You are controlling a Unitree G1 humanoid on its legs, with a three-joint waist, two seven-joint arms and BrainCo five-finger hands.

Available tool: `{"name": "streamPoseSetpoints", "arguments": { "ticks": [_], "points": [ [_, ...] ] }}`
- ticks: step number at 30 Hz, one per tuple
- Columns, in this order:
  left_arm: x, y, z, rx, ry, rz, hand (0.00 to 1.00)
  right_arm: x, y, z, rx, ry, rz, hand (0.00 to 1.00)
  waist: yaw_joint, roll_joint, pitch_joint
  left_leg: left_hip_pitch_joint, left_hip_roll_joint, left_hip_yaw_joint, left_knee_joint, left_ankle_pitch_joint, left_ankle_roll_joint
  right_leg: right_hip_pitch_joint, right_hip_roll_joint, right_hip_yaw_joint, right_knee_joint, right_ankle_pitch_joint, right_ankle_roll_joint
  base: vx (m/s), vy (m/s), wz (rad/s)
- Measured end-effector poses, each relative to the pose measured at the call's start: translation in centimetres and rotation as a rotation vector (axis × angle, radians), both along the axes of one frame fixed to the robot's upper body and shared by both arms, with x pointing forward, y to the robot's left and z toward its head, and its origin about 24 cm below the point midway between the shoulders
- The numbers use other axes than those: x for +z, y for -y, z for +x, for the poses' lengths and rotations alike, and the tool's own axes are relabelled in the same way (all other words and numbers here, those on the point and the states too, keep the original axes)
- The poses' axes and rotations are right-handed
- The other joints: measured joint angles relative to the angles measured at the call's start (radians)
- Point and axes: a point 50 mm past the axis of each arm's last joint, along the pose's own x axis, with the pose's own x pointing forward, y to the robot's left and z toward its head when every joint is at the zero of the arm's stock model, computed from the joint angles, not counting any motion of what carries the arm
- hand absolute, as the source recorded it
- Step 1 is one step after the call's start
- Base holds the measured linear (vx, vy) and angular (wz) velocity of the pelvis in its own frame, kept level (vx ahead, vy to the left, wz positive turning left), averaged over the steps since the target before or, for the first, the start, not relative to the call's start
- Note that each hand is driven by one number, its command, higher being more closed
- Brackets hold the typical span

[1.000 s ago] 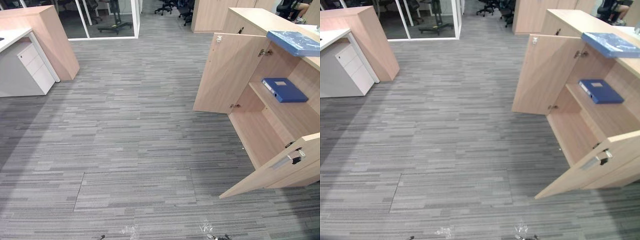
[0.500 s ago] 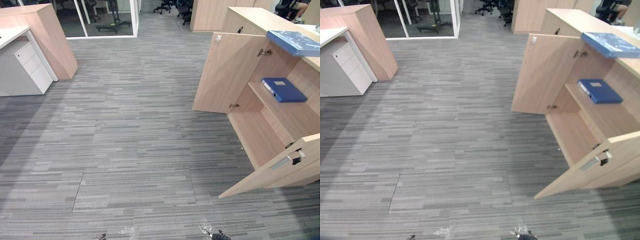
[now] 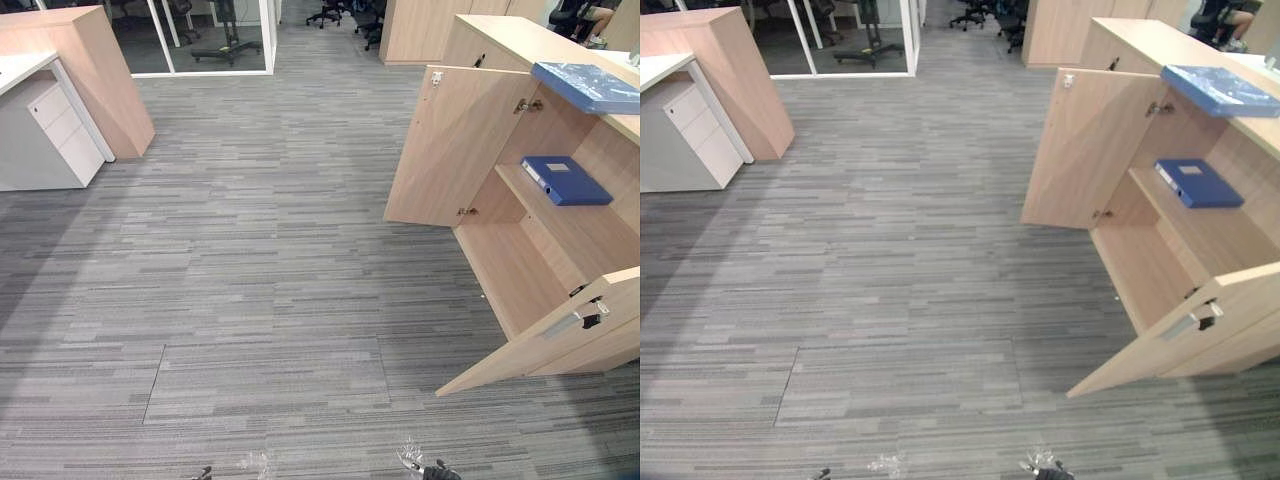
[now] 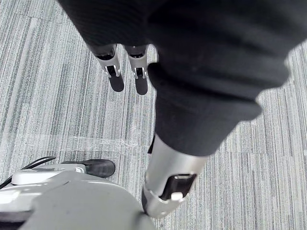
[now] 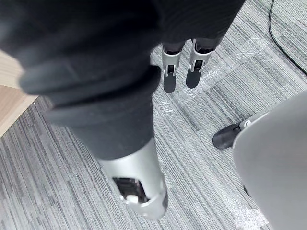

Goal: Walk over to the cabinet, pick up the folder, carry it to the office cabinet, place the folder inside the office cabinet, then close the office cabinet door

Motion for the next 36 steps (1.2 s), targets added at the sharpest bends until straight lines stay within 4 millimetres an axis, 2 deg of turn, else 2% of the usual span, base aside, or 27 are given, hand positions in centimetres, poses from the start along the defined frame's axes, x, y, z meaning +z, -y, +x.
{"name": "streamPoseSetpoints", "arguments": {
  "ticks": [26,28,29,30,31,32,33,34,36],
  "points": [
    [0.0,-0.1,0.0,0.002,0.000,0.002,0.00,0.0,0.0,0.0,0.002,0.001,0.001,0.00,0.000,-0.004,0.002,-0.002,0.001,-0.003,-0.013,0.009,-0.004,0.000,0.001,-0.004,0.001,-0.004,0.005,0.00,0.000,0.00],
    [0.2,-0.5,0.5,0.013,0.013,0.012,0.00,0.0,-0.4,0.1,0.001,0.003,0.010,0.00,0.000,-0.022,0.014,-0.040,-0.001,-0.002,0.068,-0.024,-0.021,-0.005,-0.005,-0.005,0.013,-0.004,0.005,-0.03,-0.002,0.07],
    [0.3,-0.9,0.9,0.023,0.028,0.021,0.00,0.0,-0.7,0.3,0.000,0.008,0.018,0.00,0.004,-0.037,0.029,-0.102,0.002,0.001,0.197,-0.074,-0.041,-0.010,-0.010,-0.007,0.027,-0.007,0.007,-0.09,-0.008,0.03],
    [0.5,-1.3,1.4,0.052,0.052,0.026,0.00,0.0,-0.9,0.6,-0.009,0.015,0.025,0.00,0.009,-0.044,0.051,-0.163,0.007,0.011,0.347,-0.116,-0.073,-0.007,-0.013,-0.006,0.045,-0.020,-0.009,-0.11,-0.011,0.02],
    [0.6,-1.3,1.6,0.072,0.067,0.025,0.00,0.0,-0.9,0.7,-0.025,0.022,0.027,0.00,0.013,-0.043,0.063,-0.198,0.014,0.013,0.433,-0.135,-0.083,-0.004,-0.012,-0.005,0.055,-0.027,-0.016,-0.10,-0.004,0.01],
    [0.8,-1.4,2.0,0.119,0.097,0.020,0.00,0.1,-0.8,0.8,-0.035,0.030,0.026,0.00,0.018,-0.040,0.090,-0.266,0.032,0.020,0.605,-0.151,-0.091,0.007,-0.007,-0.004,0.078,-0.041,-0.025,-0.07,0.006,0.01],
    [0.8,-1.3,2.1,0.143,0.104,0.016,0.00,0.1,-0.7,1.0,-0.032,0.038,0.022,0.00,0.024,-0.042,0.100,-0.306,0.047,0.033,0.686,-0.169,-0.084,0.008,-0.004,-0.002,0.088,-0.055,-0.039,-0.06,0.016,-0.01],
    [0.8,-1.2,2.1,0.201,0.123,0.009,0.00,0.2,-0.6,1.1,-0.026,0.048,0.013,0.00,0.030,-0.032,0.106,-0.368,0.091,0.064,0.804,-0.211,-0.059,0.012,0.003,-0.002,0.105,-0.072,-0.043,-0.04,0.021,-0.01],
    [0.8,-1.2,1.8,0.229,0.120,0.007,0.00,0.2,-0.5,0.8,-0.026,0.043,0.009,0.00,0.044,-0.032,0.107,-0.409,0.146,0.076,0.773,-0.229,-0.046,0.012,-0.003,0.000,0.119,-0.089,-0.032,-0.01,0.066,-0.02]
  ]
}}
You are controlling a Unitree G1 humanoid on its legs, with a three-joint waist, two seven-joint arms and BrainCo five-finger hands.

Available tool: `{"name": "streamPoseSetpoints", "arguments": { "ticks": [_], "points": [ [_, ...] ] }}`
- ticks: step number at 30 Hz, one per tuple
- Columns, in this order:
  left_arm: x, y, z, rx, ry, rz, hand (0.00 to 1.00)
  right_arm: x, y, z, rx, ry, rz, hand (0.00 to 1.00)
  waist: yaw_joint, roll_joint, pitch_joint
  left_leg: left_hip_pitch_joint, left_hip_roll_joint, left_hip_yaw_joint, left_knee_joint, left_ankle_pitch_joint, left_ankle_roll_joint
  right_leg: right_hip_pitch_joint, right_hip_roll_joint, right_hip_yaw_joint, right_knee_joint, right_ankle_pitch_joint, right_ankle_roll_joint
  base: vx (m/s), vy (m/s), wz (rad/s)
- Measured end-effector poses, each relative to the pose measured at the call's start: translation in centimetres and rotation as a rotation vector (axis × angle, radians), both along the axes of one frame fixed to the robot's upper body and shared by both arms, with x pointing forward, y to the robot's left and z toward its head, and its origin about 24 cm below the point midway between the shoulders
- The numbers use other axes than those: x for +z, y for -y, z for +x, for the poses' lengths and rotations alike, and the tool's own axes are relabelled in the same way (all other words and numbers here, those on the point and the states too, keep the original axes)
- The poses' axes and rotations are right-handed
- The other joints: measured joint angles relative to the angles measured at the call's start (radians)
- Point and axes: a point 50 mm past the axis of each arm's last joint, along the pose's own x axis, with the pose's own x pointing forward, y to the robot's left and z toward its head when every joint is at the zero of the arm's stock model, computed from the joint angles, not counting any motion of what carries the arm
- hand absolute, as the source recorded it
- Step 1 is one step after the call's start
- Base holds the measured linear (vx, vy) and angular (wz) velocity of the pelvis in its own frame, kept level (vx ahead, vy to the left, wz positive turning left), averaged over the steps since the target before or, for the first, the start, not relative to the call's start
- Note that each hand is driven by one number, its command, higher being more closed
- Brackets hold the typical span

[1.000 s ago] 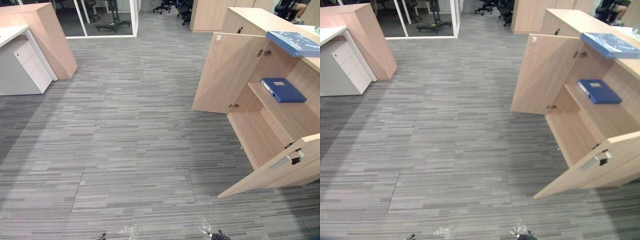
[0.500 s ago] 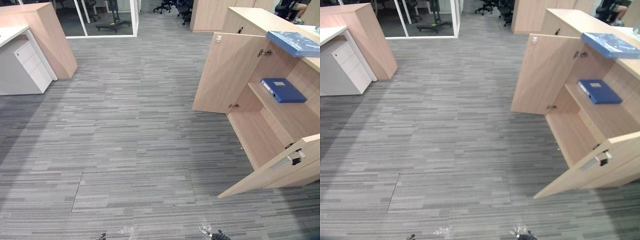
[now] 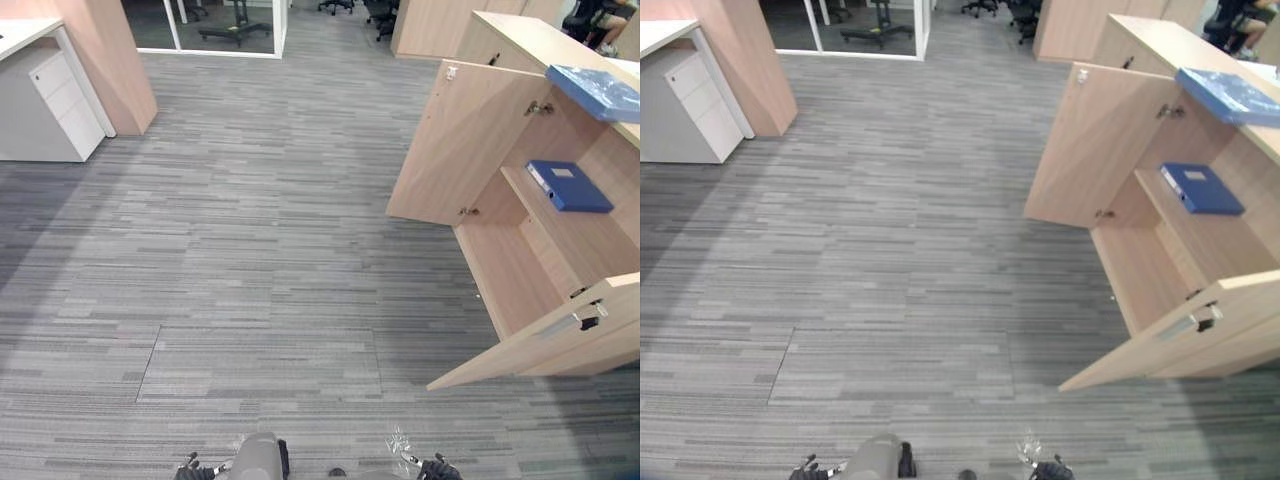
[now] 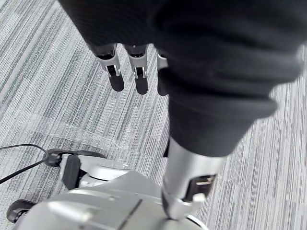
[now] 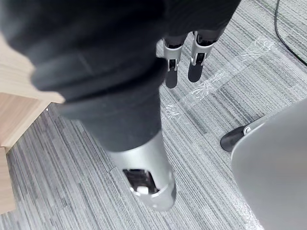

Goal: Walk over to the cabinet, pick up the folder, carry it to the office cabinet, place the folder inside the office cabinet, then close the office cabinet door

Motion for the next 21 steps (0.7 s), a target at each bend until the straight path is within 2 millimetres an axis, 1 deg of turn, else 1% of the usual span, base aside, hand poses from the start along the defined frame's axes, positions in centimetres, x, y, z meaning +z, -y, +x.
{"name": "streamPoseSetpoints", "arguments": {
  "ticks": [1,2,3,4,5,6,8,9,10,11,12,13,14,15,16,17,18,19,20,21],
  "points": [
    [0.0,0.0,-0.2,0.005,-0.003,-0.001,0.00,0.0,0.0,0.0,0.004,0.002,-0.003,0.00,0.002,0.001,0.000,-0.007,0.015,-0.003,-0.058,0.000,0.000,0.001,-0.007,0.001,0.003,-0.008,0.007,0.06,0.150,0.02],
    [0.0,0.0,-0.2,0.014,0.000,-0.003,0.00,0.1,0.0,0.1,0.008,0.008,-0.006,0.00,0.004,0.004,0.000,-0.012,0.028,-0.004,-0.146,0.006,-0.010,0.000,-0.026,0.002,0.007,-0.020,0.021,0.09,0.167,0.05],
    [0.0,0.0,-0.2,0.024,0.001,-0.005,0.00,0.1,0.0,0.1,0.024,0.010,-0.010,0.00,0.004,0.004,0.000,-0.012,0.033,-0.005,-0.188,0.013,-0.020,-0.001,-0.038,0.004,0.008,-0.026,0.030,0.16,0.261,0.01],
    [0.0,0.0,-0.3,0.033,0.000,-0.007,0.00,0.1,-0.1,0.2,0.038,0.013,-0.013,0.00,0.004,0.004,-0.002,-0.010,0.042,-0.011,-0.265,0.035,-0.035,-0.002,-0.067,0.011,0.009,-0.042,0.056,0.21,0.325,-0.07],
    [-0.1,0.1,-0.4,0.046,0.000,-0.010,0.00,0.1,-0.1,0.2,0.037,0.013,-0.013,0.00,0.006,0.012,-0.008,0.005,0.042,0.041,-0.293,0.102,-0.060,-0.002,-0.097,0.028,0.009,-0.058,0.083,0.31,0.435,-0.14],
    [-0.1,0.1,-0.6,0.047,-0.005,-0.011,0.00,0.1,0.0,0.1,0.036,0.011,-0.016,0.00,0.012,0.013,-0.012,0.012,0.025,0.079,-0.306,0.126,-0.048,0.003,-0.120,0.029,0.014,-0.059,0.094,0.41,0.455,-0.16],
    [-0.1,0.2,-0.6,0.047,-0.003,-0.013,0.00,0.2,0.1,0.1,0.031,0.013,-0.016,0.00,0.011,0.016,-0.025,0.030,-0.015,0.114,-0.317,0.107,-0.016,0.003,-0.164,0.036,0.046,-0.057,0.095,0.41,0.360,-0.13],
    [-0.1,0.2,-0.8,0.050,-0.006,-0.013,0.00,0.1,0.0,-0.2,0.020,0.003,-0.011,0.00,0.011,0.016,-0.053,0.045,-0.042,0.136,-0.335,0.093,0.008,0.003,-0.177,0.037,0.064,-0.057,0.094,0.32,0.238,-0.12],
    [-0.1,0.2,-1.0,0.051,-0.009,-0.015,0.00,0.0,0.0,-0.4,0.016,-0.001,-0.010,0.00,0.012,0.018,-0.069,0.054,-0.051,0.146,-0.343,0.085,0.021,0.002,-0.184,0.036,0.074,-0.056,0.093,0.44,0.287,-0.32],
    [-0.2,0.3,-1.3,0.060,-0.015,-0.019,0.00,0.0,0.0,-0.6,0.014,-0.008,-0.008,0.00,0.019,0.019,-0.094,0.088,-0.072,0.178,-0.369,0.073,0.039,-0.002,-0.205,0.034,0.096,-0.055,0.092,0.45,0.284,-0.58],
    [-0.3,0.4,-1.6,0.057,-0.022,-0.023,0.00,-0.1,0.2,-0.8,-0.012,-0.010,-0.003,0.00,0.024,0.019,-0.115,0.130,-0.096,0.208,-0.403,0.065,0.048,-0.019,-0.231,0.039,0.146,-0.056,0.094,0.44,0.296,-0.64],
    [-0.3,0.6,-1.6,0.047,-0.025,-0.026,0.00,-0.1,0.3,-0.8,-0.021,-0.009,-0.003,0.00,0.023,0.023,-0.123,0.152,-0.107,0.218,-0.422,0.059,0.051,-0.034,-0.242,0.040,0.188,-0.057,0.096,0.36,0.287,-0.63],
    [-0.5,0.8,-1.7,0.017,-0.040,-0.033,0.00,0.0,0.8,-1.0,-0.040,-0.010,-0.010,0.00,0.020,0.033,-0.136,0.205,-0.128,0.234,-0.465,0.058,0.058,-0.087,-0.258,0.055,0.315,-0.056,0.098,0.30,0.262,-0.31],
    [-0.5,1.0,-1.6,-0.006,-0.040,-0.039,0.00,0.0,1.1,-0.9,-0.044,-0.006,-0.017,0.00,0.004,0.040,-0.140,0.253,-0.150,0.239,-0.495,0.064,0.074,-0.151,-0.281,0.053,0.491,-0.047,0.110,0.31,0.244,-0.17],
    [-0.5,1.1,-1.3,-0.019,-0.035,-0.040,0.00,0.1,1.1,-0.8,-0.044,-0.004,-0.018,0.00,-0.004,0.041,-0.137,0.273,-0.159,0.238,-0.504,0.062,0.083,-0.186,-0.292,0.052,0.586,-0.040,0.116,0.34,0.169,0.10],
    [-0.4,1.2,-0.5,-0.048,-0.026,-0.040,0.00,0.2,1.4,-0.5,-0.044,0.006,-0.026,0.00,-0.022,0.048,-0.121,0.324,-0.166,0.225,-0.513,0.052,0.098,-0.248,-0.307,0.034,0.771,-0.045,0.113,0.37,0.063,0.18],
    [-0.4,1.4,0.1,-0.072,-0.021,-0.042,0.00,0.3,1.6,0.1,-0.038,0.019,-0.032,0.00,-0.031,0.055,-0.111,0.379,-0.164,0.198,-0.528,0.052,0.099,-0.295,-0.307,-0.016,0.897,-0.061,0.087,0.44,0.002,0.12],
    [-0.4,1.8,0.6,-0.104,-0.012,-0.045,0.00,0.5,1.8,0.5,-0.029,0.031,-0.041,0.00,-0.037,0.065,-0.098,0.440,-0.150,0.192,-0.549,0.052,0.098,-0.330,-0.303,-0.080,0.945,-0.093,0.055,0.35,-0.055,0.03],
    [-0.4,1.9,0.8,-0.115,-0.010,-0.047,0.00,0.5,1.8,0.8,-0.015,0.038,-0.044,0.00,-0.039,0.066,-0.095,0.462,-0.141,0.191,-0.552,0.052,0.098,-0.347,-0.297,-0.111,0.937,-0.109,0.049,0.32,-0.120,-0.06],
    [-0.4,2.1,0.9,-0.121,-0.006,-0.051,0.00,0.7,1.8,1.2,0.005,0.053,-0.049,0.00,-0.043,0.066,-0.092,0.485,-0.127,0.190,-0.555,0.052,0.098,-0.376,-0.282,-0.151,0.893,-0.128,0.043,0.30,-0.192,0.10]
  ]
}}
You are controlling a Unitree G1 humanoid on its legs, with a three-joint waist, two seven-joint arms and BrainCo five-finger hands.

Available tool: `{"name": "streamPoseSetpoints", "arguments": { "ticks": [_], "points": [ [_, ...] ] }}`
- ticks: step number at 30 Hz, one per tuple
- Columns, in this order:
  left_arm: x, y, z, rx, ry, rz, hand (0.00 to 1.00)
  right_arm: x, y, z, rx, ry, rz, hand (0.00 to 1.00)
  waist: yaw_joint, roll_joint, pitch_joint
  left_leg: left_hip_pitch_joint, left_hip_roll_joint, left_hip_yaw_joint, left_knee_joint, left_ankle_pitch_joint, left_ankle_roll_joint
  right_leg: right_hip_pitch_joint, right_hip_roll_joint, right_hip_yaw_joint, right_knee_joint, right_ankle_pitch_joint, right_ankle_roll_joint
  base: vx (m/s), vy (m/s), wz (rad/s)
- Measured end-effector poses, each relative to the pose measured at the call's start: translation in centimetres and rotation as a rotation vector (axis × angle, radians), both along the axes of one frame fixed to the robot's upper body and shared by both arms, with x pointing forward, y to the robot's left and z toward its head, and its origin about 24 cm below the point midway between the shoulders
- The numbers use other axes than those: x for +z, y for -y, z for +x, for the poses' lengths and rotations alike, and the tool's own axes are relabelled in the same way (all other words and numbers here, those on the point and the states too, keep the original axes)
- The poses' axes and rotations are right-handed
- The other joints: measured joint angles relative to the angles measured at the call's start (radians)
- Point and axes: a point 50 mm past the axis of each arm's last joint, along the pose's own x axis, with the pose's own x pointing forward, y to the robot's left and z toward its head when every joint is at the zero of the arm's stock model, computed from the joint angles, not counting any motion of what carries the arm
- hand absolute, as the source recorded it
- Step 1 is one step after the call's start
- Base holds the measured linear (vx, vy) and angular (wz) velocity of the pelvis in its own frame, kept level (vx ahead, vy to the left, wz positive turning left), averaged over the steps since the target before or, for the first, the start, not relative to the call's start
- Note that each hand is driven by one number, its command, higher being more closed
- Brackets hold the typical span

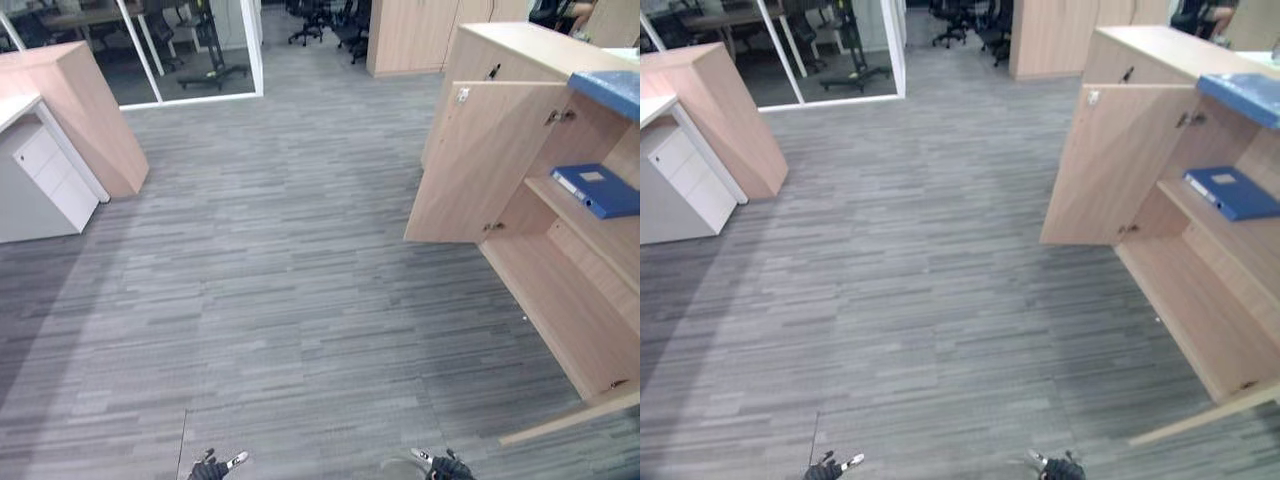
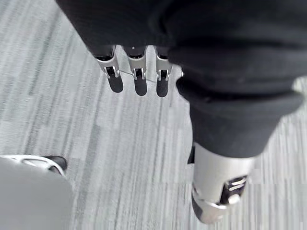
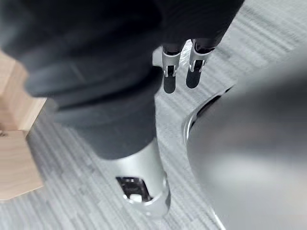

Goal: Walk over to the cabinet, pick up the folder, carry it to the office cabinet, place the folder inside the office cabinet, then close the office cabinet door

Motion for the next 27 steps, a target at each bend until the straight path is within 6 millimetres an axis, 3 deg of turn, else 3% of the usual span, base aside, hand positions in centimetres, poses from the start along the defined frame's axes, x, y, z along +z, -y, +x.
{"name": "streamPoseSetpoints", "arguments": {
  "ticks": [2,3,4,5,7,8,12,13,14,15,18,20,22,24,27],
  "points": [
    [-0.1,0.4,0.3,-0.022,-0.001,-0.012,0.00,0.2,-0.1,0.6,-0.006,0.026,0.003,0.00,-0.008,-0.001,0.004,0.029,0.026,-0.011,-0.011,-0.003,-0.014,-0.044,0.037,-0.061,-0.209,-0.001,-0.001,0.29,-0.235,0.24],
    [0.0,0.6,0.5,-0.028,0.007,-0.015,0.00,0.1,-0.2,0.5,-0.013,0.028,0.009,0.00,-0.014,-0.013,0.007,0.048,0.011,-0.026,-0.030,-0.013,-0.036,-0.049,0.051,-0.088,-0.429,0.120,0.000,0.26,-0.251,0.11],
    [0.1,0.8,1.2,-0.026,0.023,-0.022,0.00,0.1,0.0,0.6,0.000,0.024,0.003,0.00,-0.008,-0.018,0.032,0.087,0.008,-0.053,-0.053,-0.036,-0.077,-0.051,0.061,-0.099,-0.515,0.199,-0.045,0.32,-0.306,-0.18],
    [-0.1,1.7,1.2,-0.022,0.016,-0.049,0.00,0.4,0.6,1.3,0.003,0.041,-0.011,0.00,-0.008,0.023,0.042,0.093,0.034,-0.057,-0.060,-0.033,-0.088,-0.046,0.095,-0.099,-0.536,0.204,-0.050,0.26,-0.252,-0.44],
    [-0.3,2.6,1.3,-0.015,0.013,-0.072,0.00,0.6,0.8,1.9,0.006,0.055,-0.015,0.00,-0.007,0.041,0.048,0.092,0.055,-0.043,-0.060,-0.019,-0.096,-0.060,0.127,-0.094,-0.535,0.186,-0.034,0.21,-0.230,-0.58],
    [-0.2,2.9,1.7,-0.026,0.018,-0.077,0.00,0.5,0.6,1.8,0.001,0.052,-0.006,0.00,-0.011,0.027,0.058,0.105,0.056,-0.042,-0.060,-0.010,-0.106,-0.071,0.125,-0.095,-0.499,0.127,-0.034,0.19,-0.235,-0.42],
    [-0.4,3.0,1.4,-0.013,0.007,-0.083,0.00,0.0,0.9,-0.5,-0.102,0.017,0.010,0.00,-0.035,0.024,0.058,0.149,0.111,-0.042,-0.011,-0.005,-0.104,-0.019,0.165,-0.132,-0.475,0.033,-0.048,0.19,-0.205,-0.11],
    [-0.4,2.8,1.2,0.008,0.008,-0.083,0.00,-0.1,0.9,-1.1,-0.130,0.006,0.018,0.00,-0.035,0.021,0.054,0.127,0.142,-0.044,0.059,-0.006,-0.105,0.016,0.186,-0.149,-0.513,0.031,-0.048,0.29,-0.295,-0.05],
    [-0.3,2.5,1.1,0.036,0.012,-0.080,0.00,-0.3,0.9,-2.0,-0.171,-0.007,0.025,0.00,-0.034,0.025,0.043,0.054,0.198,-0.058,0.229,-0.004,-0.109,0.074,0.210,-0.193,-0.591,0.032,-0.048,0.36,-0.296,-0.13],
    [-0.2,2.0,0.9,0.077,0.024,-0.076,0.00,-0.4,0.9,-3.0,-0.202,-0.025,0.029,0.00,-0.033,0.026,0.032,-0.052,0.263,-0.083,0.460,0.030,-0.143,0.130,0.253,-0.210,-0.662,0.040,-0.049,0.34,-0.246,-0.21],
    [0.0,0.8,0.7,0.162,0.049,-0.064,0.00,-0.6,0.8,-4.0,-0.224,-0.053,0.036,0.00,-0.021,0.021,0.038,-0.232,0.349,-0.131,0.906,0.046,-0.164,0.236,0.346,-0.165,-0.750,0.072,-0.079,0.33,-0.166,-0.47],
    [0.1,0.5,0.7,0.203,0.060,-0.066,0.00,-0.7,0.7,-4.1,-0.219,-0.061,0.039,0.00,-0.006,0.020,0.039,-0.310,0.334,-0.106,0.971,0.019,-0.155,0.316,0.376,-0.098,-0.808,0.065,-0.095,0.32,-0.018,-0.81],
    [0.3,0.6,1.0,0.234,0.086,-0.076,0.00,-0.7,0.8,-4.2,-0.223,-0.070,0.044,0.00,0.014,0.017,0.042,-0.388,0.291,-0.107,0.923,-0.034,-0.135,0.357,0.376,-0.026,-0.836,0.074,-0.108,0.32,0.046,-1.06],
    [0.4,0.6,1.3,0.262,0.110,-0.083,0.00,-0.7,0.6,-3.9,-0.216,-0.067,0.048,0.00,0.041,0.015,0.044,-0.444,0.257,-0.132,0.805,-0.076,-0.125,0.396,0.366,0.046,-0.850,0.078,-0.106,0.35,0.132,-1.27],
    [0.7,0.8,1.9,0.272,0.139,-0.085,0.00,-0.6,-0.3,-2.5,-0.152,-0.041,0.056,0.00,0.056,-0.004,0.055,-0.474,0.146,-0.272,0.386,-0.064,-0.145,0.473,0.301,0.150,-0.879,0.048,-0.068,0.31,0.203,-0.91]
  ]
}}
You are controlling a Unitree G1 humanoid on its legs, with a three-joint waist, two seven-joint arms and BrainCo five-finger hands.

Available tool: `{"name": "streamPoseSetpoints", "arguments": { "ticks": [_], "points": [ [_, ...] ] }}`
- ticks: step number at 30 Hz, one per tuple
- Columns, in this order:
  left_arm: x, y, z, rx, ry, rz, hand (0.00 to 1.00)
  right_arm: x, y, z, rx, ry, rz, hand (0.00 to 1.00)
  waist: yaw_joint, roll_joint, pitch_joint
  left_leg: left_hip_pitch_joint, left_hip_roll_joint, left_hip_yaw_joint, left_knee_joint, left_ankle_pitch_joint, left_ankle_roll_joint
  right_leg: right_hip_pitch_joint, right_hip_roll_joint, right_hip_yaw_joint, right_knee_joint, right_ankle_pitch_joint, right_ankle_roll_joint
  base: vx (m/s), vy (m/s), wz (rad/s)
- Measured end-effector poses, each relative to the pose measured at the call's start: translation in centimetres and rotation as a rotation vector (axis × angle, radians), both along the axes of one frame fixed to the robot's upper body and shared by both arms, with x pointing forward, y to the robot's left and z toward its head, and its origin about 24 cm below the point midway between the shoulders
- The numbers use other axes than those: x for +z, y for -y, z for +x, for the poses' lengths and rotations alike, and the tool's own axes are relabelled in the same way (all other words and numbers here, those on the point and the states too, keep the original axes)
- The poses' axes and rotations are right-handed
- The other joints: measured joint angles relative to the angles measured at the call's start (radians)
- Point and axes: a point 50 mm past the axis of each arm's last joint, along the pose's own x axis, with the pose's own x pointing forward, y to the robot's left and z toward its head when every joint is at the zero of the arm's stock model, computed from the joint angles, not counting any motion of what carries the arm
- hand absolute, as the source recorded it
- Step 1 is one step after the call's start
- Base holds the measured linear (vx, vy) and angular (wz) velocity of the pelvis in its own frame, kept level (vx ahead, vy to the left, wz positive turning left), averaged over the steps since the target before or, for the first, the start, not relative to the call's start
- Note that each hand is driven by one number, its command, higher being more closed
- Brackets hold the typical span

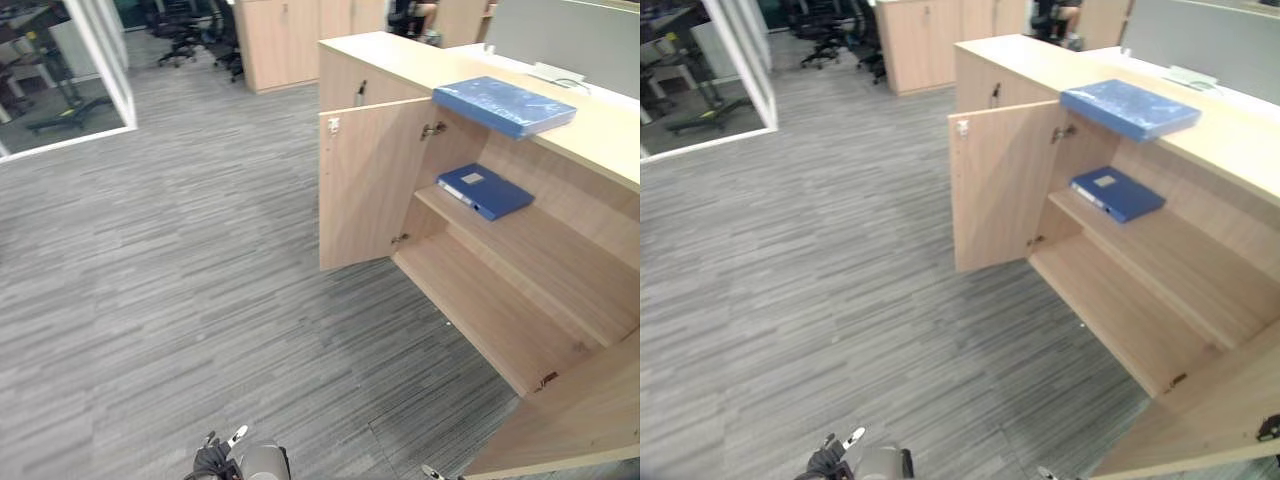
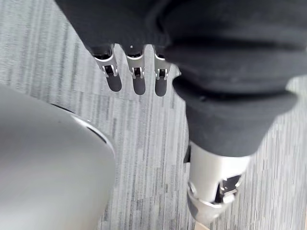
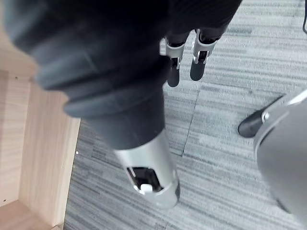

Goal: Walk over to the cabinet, pick up the folder, carry it to the office cabinet, place the folder inside the office cabinet, then close the office cabinet door

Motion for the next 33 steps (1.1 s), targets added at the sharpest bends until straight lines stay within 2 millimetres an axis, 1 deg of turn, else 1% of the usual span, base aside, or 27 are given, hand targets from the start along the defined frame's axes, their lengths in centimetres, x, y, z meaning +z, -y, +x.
{"name": "streamPoseSetpoints", "arguments": {
  "ticks": [1,2,3,4,5,6,8,9,10,12,13,14,15,17,18,19,20,22,23,25,26,27,28,29,30,31,33],
  "points": [
    [0.0,0.2,0.0,0.005,0.001,-0.004,0.00,0.1,-0.1,0.3,0.018,0.007,-0.003,0.00,-0.001,0.000,0.000,-0.003,-0.014,-0.032,-0.076,0.015,-0.006,0.008,-0.013,0.016,0.000,-0.010,0.012,0.41,0.303,-0.70],
    [0.0,0.3,0.0,0.014,0.003,-0.006,0.00,0.1,-0.3,0.6,0.046,0.012,-0.006,0.00,0.001,0.000,0.000,-0.003,-0.029,-0.079,-0.201,0.052,-0.011,0.025,-0.036,0.043,0.000,-0.032,0.036,0.47,0.343,-0.69],
    [0.0,0.2,0.0,0.022,0.002,-0.006,0.00,0.1,-0.4,0.7,0.074,0.007,-0.010,0.00,0.005,-0.004,-0.003,0.003,-0.033,-0.082,-0.229,0.147,-0.041,0.039,-0.061,0.076,0.008,-0.054,0.064,0.61,0.449,-0.80],
    [-0.1,0.2,-0.1,0.024,-0.004,-0.005,0.00,0.1,-0.5,0.7,0.079,0.007,-0.011,0.00,0.007,-0.002,-0.005,0.017,-0.043,-0.083,-0.236,0.235,-0.041,0.042,-0.075,0.098,0.014,-0.059,0.074,0.52,0.393,-0.78],
    [0.0,0.0,0.0,0.025,0.000,0.001,0.00,0.1,-0.6,1.0,0.090,0.012,-0.010,0.00,0.008,-0.004,-0.006,0.014,-0.048,-0.066,-0.210,0.254,-0.016,0.040,-0.086,0.119,0.023,-0.058,0.076,0.52,0.390,-0.83],
    [0.2,-0.5,0.5,0.019,0.008,0.016,0.00,0.1,-1.2,1.4,0.105,0.021,0.002,0.00,0.009,-0.034,-0.004,0.010,-0.053,-0.027,-0.169,0.214,0.005,0.022,-0.108,0.152,0.038,-0.044,0.082,0.37,0.295,-0.77],
    [0.1,-1.1,0.4,0.019,-0.006,0.025,0.00,0.0,-1.8,1.4,0.085,0.022,0.022,0.00,0.015,-0.057,-0.021,0.008,-0.054,0.010,-0.097,0.151,0.030,0.017,-0.135,0.200,0.042,-0.017,0.085,0.40,0.352,-0.74],
    [0.1,-1.6,0.2,0.014,-0.020,0.034,0.00,-0.1,-2.2,1.3,0.062,0.019,0.040,0.00,0.015,-0.077,-0.038,0.012,-0.068,0.031,-0.077,0.131,0.045,0.012,-0.158,0.228,0.042,-0.003,0.088,0.32,0.285,-0.65],
    [0.1,-1.8,0.1,0.009,-0.027,0.039,0.00,-0.1,-2.4,1.3,0.059,0.017,0.047,0.00,0.015,-0.082,-0.045,0.015,-0.076,0.034,-0.072,0.125,0.054,0.009,-0.170,0.238,0.042,0.005,0.087,0.31,0.256,-0.69],
    [-0.1,-2.0,-0.5,-0.003,-0.058,0.041,0.00,-0.2,-2.2,1.1,0.031,0.008,0.058,0.00,0.021,-0.076,-0.070,0.044,-0.099,0.056,-0.079,0.099,0.070,-0.029,-0.211,0.254,0.090,0.038,0.113,0.23,0.199,-0.81],
    [-0.1,-2.1,-0.6,-0.005,-0.064,0.045,0.00,-0.3,-2.1,1.0,0.028,0.005,0.058,0.00,0.023,-0.075,-0.071,0.062,-0.107,0.060,-0.088,0.092,0.071,-0.045,-0.218,0.255,0.124,0.038,0.113,0.18,0.188,-0.94],
    [-0.2,-2.3,-1.1,-0.012,-0.082,0.051,0.00,-0.2,-1.7,1.0,0.028,0.002,0.052,0.00,0.025,-0.068,-0.073,0.104,-0.115,0.072,-0.115,0.075,0.077,-0.089,-0.227,0.258,0.220,0.038,0.114,0.12,0.146,-0.77],
    [-0.3,-2.4,-1.3,-0.018,-0.089,0.055,0.00,-0.2,-1.6,0.9,0.028,0.002,0.048,0.00,0.024,-0.065,-0.072,0.127,-0.119,0.077,-0.133,0.068,0.078,-0.116,-0.229,0.261,0.276,0.040,0.117,0.14,0.193,-0.87],
    [-0.4,-2.3,-1.7,-0.048,-0.112,0.058,0.00,-0.3,-1.1,0.4,0.011,-0.009,0.039,0.00,0.019,-0.058,-0.067,0.210,-0.148,0.107,-0.190,0.042,0.103,-0.224,-0.247,0.266,0.520,0.074,0.149,0.12,0.217,-0.62],
    [-0.5,-2.3,-1.9,-0.057,-0.122,0.058,0.00,-0.3,-0.9,0.2,-0.008,-0.011,0.038,0.00,0.015,-0.055,-0.065,0.238,-0.155,0.119,-0.201,0.033,0.114,-0.251,-0.258,0.252,0.599,0.087,0.151,0.08,0.162,-0.39],
    [-0.5,-2.3,-2.2,-0.067,-0.132,0.060,0.00,-0.3,-0.7,-0.1,-0.013,-0.016,0.034,0.00,0.007,-0.049,-0.061,0.270,-0.157,0.128,-0.219,0.024,0.121,-0.275,-0.261,0.226,0.664,0.087,0.148,0.05,0.091,-0.35],
    [-0.6,-2.1,-2.6,-0.075,-0.145,0.060,0.00,-0.3,-0.6,-0.3,-0.009,-0.020,0.029,0.00,0.000,-0.042,-0.060,0.308,-0.156,0.134,-0.248,0.018,0.125,-0.311,-0.259,0.175,0.720,0.060,0.135,0.02,0.050,-0.32],
    [-0.8,-2.1,-3.1,-0.074,-0.165,0.058,0.00,-0.2,-0.4,-0.4,0.003,-0.022,0.020,0.00,-0.007,-0.037,-0.061,0.344,-0.151,0.140,-0.289,0.013,0.134,-0.359,-0.252,0.077,0.737,0.006,0.122,0.06,-0.007,-0.21],
    [-0.9,-2.0,-3.4,-0.076,-0.180,0.054,0.00,-0.2,-0.2,-0.4,0.006,-0.021,0.013,0.00,-0.014,-0.030,-0.062,0.374,-0.136,0.141,-0.321,0.015,0.129,-0.392,-0.234,-0.009,0.681,-0.035,0.121,0.12,-0.072,-0.08],
    [-1.0,-1.8,-3.5,-0.078,-0.188,0.053,0.00,-0.1,-0.1,-0.1,0.025,-0.015,0.006,0.00,-0.024,-0.020,-0.057,0.400,-0.113,0.139,-0.344,0.016,0.113,-0.411,-0.206,-0.071,0.566,-0.045,0.120,0.16,-0.111,0.01],
    [-1.0,-1.7,-3.6,-0.080,-0.194,0.053,0.00,-0.1,0.0,0.0,0.032,-0.010,0.000,0.00,-0.032,-0.013,-0.051,0.421,-0.092,0.136,-0.361,0.016,0.093,-0.425,-0.180,-0.100,0.455,-0.040,0.117,0.25,-0.182,0.09],
    [-1.0,-1.7,-3.6,-0.089,-0.197,0.058,0.00,0.0,0.0,0.1,0.034,-0.007,-0.002,0.00,-0.037,-0.013,-0.048,0.434,-0.077,0.133,-0.367,0.015,0.061,-0.426,-0.166,-0.123,0.325,-0.003,0.110,0.26,-0.194,0.11],
    [-1.0,-1.8,-3.6,-0.093,-0.197,0.062,0.00,-0.1,-0.1,-0.1,0.039,-0.010,-0.001,0.00,-0.038,-0.015,-0.047,0.444,-0.074,0.129,-0.369,0.009,0.049,-0.423,-0.163,-0.130,0.279,0.073,0.103,0.31,-0.204,0.14],
    [-1.1,-1.2,-3.5,-0.105,-0.199,0.051,0.00,0.0,0.4,-0.2,0.037,-0.009,-0.013,0.00,-0.040,0.000,-0.043,0.471,-0.058,0.119,-0.380,0.004,0.033,-0.396,-0.143,-0.144,0.268,0.130,0.087,0.34,-0.216,0.05],
    [-1.2,-0.7,-3.2,-0.105,-0.190,0.040,0.00,0.2,0.8,0.2,0.058,0.001,-0.031,0.00,-0.036,0.016,-0.043,0.470,-0.042,0.116,-0.381,0.011,0.023,-0.400,-0.127,-0.149,0.276,0.118,0.071,0.37,-0.225,-0.02],
    [-1.1,-0.4,-2.7,-0.106,-0.177,0.035,0.00,0.3,0.9,0.5,0.069,0.006,-0.036,0.00,-0.034,0.025,-0.036,0.472,-0.037,0.116,-0.386,0.016,0.017,-0.402,-0.120,-0.149,0.279,0.112,0.062,0.38,-0.265,-0.12],
    [-1.0,1.1,-1.1,-0.103,-0.135,-0.001,0.00,0.3,1.0,0.7,0.074,0.011,-0.039,0.00,-0.037,0.025,-0.019,0.503,-0.030,0.110,-0.433,0.060,0.011,-0.392,-0.108,-0.157,0.279,0.098,0.040,0.26,-0.210,-0.08]
  ]
}}
